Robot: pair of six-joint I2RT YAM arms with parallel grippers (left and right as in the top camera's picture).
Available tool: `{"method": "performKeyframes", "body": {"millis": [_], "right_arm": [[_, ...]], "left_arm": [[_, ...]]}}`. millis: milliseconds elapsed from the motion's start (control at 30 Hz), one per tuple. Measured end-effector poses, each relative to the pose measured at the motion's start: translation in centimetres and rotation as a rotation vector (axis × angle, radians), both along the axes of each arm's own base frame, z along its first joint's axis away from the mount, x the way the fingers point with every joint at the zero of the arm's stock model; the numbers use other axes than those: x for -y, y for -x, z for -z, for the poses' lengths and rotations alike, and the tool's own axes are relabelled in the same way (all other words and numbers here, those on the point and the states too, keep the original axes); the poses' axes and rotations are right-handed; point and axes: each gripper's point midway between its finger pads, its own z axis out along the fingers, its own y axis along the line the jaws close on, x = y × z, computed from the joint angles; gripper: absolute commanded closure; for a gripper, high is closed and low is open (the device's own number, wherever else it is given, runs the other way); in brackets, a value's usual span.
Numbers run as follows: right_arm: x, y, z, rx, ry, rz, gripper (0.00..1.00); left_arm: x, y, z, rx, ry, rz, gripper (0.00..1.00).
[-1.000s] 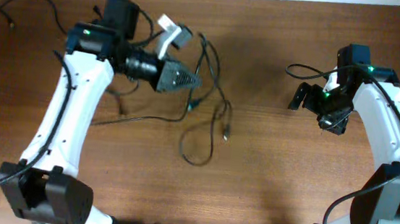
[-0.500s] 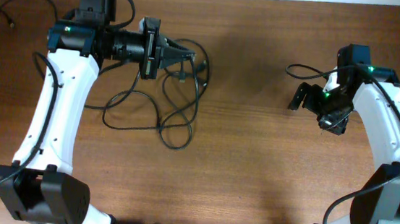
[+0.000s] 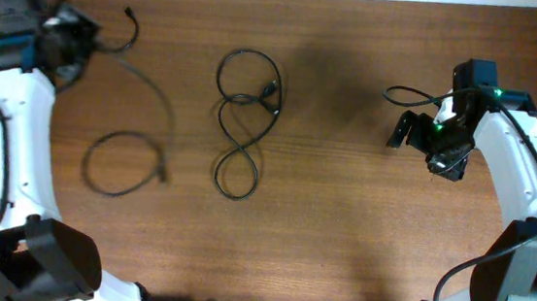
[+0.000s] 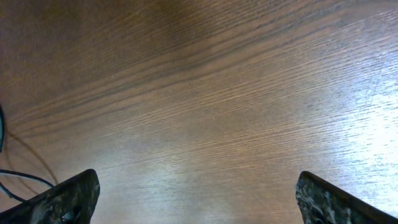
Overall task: Untangle cables
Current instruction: 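Pull the grasped cable leftward out of the pile with the left gripper, then place the cable at the left side and withdraw the left gripper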
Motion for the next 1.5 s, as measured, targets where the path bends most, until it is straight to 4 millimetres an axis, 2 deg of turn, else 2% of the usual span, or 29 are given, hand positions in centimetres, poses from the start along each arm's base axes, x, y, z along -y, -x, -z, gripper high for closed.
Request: {"method": "performKeyframes", "body": {"millis": [67,167,200,267,333,367,433,467,533,567,667,700,733,767,800,833,900,933,1100,1167,1233,1333,1433,1500], "right_arm": [[0.0,0.0,0.0,0.0,0.0,0.0,0.02],[0.0,0.0,0.0,0.0,0.0,0.0,0.02],[0.0,0.0,0.0,0.0,0.0,0.0,0.02],[0.0,0.0,0.0,0.0,0.0,0.0,0.02],[0.0,0.1,0.0,-0.002,0.0,0.0,0.01],[0.0,0.0,0.0,-0.001,0.0,0.0,0.02],[0.0,0.0,0.0,0.0,0.0,0.0,0.02],[0.0,0.0,0.0,0.0,0.0,0.0,0.02],[0.0,0.0,0.0,0.0,0.0,0.0,0.02],[0.0,0.0,0.0,0.0,0.0,0.0,0.02],[0.0,0.0,0.0,0.0,0.0,0.0,0.02],[0.0,0.0,0.0,0.0,0.0,0.001,0.02],[0.0,0.0,0.0,0.0,0.0,0.0,0.02],[0.0,0.0,0.0,0.0,0.0,0.0,0.02],[0.0,0.0,0.0,-0.001,0.0,0.0,0.02],[0.0,0.0,0.0,0.0,0.0,0.0,0.02],[0.0,0.0,0.0,0.0,0.0,0.0,0.02],[0.0,0.0,0.0,0.001,0.0,0.0,0.02],[0.0,0.0,0.0,0.0,0.0,0.0,0.02],[0.0,0.0,0.0,0.0,0.0,0.0,0.02],[0.0,0.0,0.0,0.0,0.0,0.0,0.02],[0.0,0.0,0.0,0.0,0.0,0.0,0.02],[0.0,0.0,0.0,0.0,0.0,0.0,0.02],[0.0,0.0,0.0,0.0,0.0,0.0,0.02]], "left_arm": [[-6.0,0.2,-1.7,0.062,-0.121,-0.159,1.0],[-11.6,0.6,-4.4,0.171,-0.209,-0.311,1.0],[-12.9,0.9,-5.0,0.193,-0.218,-0.353,1.0],[-14.6,0.8,-6.6,0.278,-0.214,-0.426,1.0],[-15.1,0.1,-8.0,0.359,-0.204,-0.451,1.0],[-15.3,-1.0,-9.1,0.43,-0.198,-0.445,1.0],[-15.4,-2.4,-8.9,0.469,-0.181,-0.421,1.0],[-15.5,-3.1,-7.8,0.456,-0.177,-0.404,1.0],[-16.0,-4.2,-4.2,0.373,-0.195,-0.368,1.0],[-16.2,-4.8,-0.8,0.285,-0.214,-0.33,0.99],[-16.3,-4.9,6.6,0.091,-0.204,-0.268,0.98],[-16.2,-4.8,8.4,0.047,-0.192,-0.256,0.97],[-16.0,-4.4,10.2,-0.005,-0.177,-0.245,0.92],[-16.0,-3.9,11.3,-0.044,-0.164,-0.242,0.8],[-16.0,-3.5,11.7,-0.061,-0.158,-0.243,0.76],[-16.2,-3.1,12.0,-0.081,-0.159,-0.239,0.53],[-16.7,-1.9,12.7,-0.123,-0.143,-0.251,0.21],[-17.0,-1.1,13.1,-0.149,-0.133,-0.257,0.01],[-16.2,-0.9,13.4,-0.138,-0.104,-0.082,0.01],[-16.3,0.0,13.9,-0.165,-0.077,-0.068,0.01],[-17.3,3.4,15.4,-0.274,-0.024,-0.15,0.01],[-20.5,10.6,17.0,-0.458,0.05,-0.421,0.01],[-21.9,15.1,17.7,-0.539,0.122,-0.581,0.01],[-22.6,16.6,18.0,-0.555,0.137,-0.648,0.01]]}}
